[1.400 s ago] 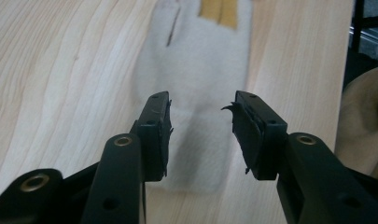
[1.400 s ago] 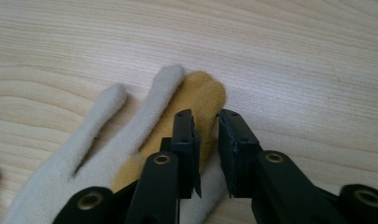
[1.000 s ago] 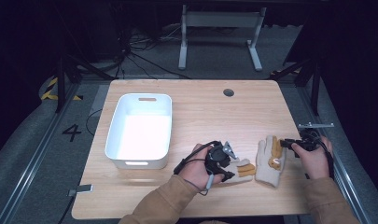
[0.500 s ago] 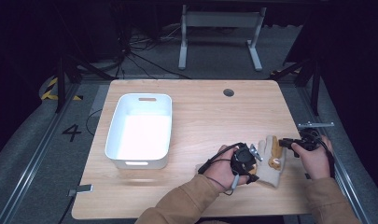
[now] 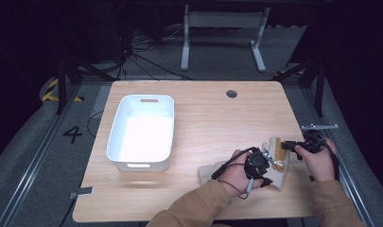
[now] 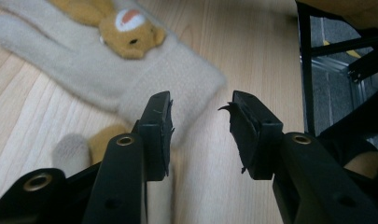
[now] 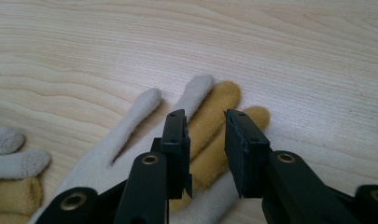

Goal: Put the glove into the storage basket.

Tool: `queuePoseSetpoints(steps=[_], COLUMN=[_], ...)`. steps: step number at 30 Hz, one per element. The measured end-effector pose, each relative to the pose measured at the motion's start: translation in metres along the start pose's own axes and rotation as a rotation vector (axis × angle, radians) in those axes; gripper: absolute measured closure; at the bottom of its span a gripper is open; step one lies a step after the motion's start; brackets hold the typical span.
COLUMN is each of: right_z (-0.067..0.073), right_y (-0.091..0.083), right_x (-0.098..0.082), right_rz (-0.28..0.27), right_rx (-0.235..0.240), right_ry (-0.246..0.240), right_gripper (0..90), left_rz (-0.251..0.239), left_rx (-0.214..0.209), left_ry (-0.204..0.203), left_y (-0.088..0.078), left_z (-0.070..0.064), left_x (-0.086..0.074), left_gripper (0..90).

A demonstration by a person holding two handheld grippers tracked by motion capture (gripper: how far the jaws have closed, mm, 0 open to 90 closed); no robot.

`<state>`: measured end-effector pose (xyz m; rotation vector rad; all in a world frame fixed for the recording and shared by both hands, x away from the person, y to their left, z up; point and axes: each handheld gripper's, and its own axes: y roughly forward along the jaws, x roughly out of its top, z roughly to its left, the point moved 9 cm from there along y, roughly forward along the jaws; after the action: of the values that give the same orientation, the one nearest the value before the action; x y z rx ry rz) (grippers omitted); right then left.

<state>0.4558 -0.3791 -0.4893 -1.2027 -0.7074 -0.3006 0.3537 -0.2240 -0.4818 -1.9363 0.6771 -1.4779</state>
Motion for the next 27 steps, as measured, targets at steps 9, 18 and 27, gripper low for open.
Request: queuePoseSetpoints(steps=[9, 18, 27], right_z=[-0.002, 0.001, 0.002], right_y=[-0.001, 0.001, 0.004], right_x=[-0.001, -0.002, -0.003], right_rz=[-0.004, 0.003, 0.008], right_rx=[0.009, 0.024, 0.034], right_ry=[0.013, 0.006, 0.006], right_gripper=[69.2, 68.1, 66.6], left_rz=[0.007, 0.039, 0.037], left_rx=[-0.009, 0.007, 0.058], left_ry=[-0.01, -0.012, -0.001], left_y=[0.019, 0.036, 0.042], left_z=[0.003, 0.007, 0.008], left_x=[0.004, -0.002, -0.004], left_gripper=[58.7, 56.3, 64.0])
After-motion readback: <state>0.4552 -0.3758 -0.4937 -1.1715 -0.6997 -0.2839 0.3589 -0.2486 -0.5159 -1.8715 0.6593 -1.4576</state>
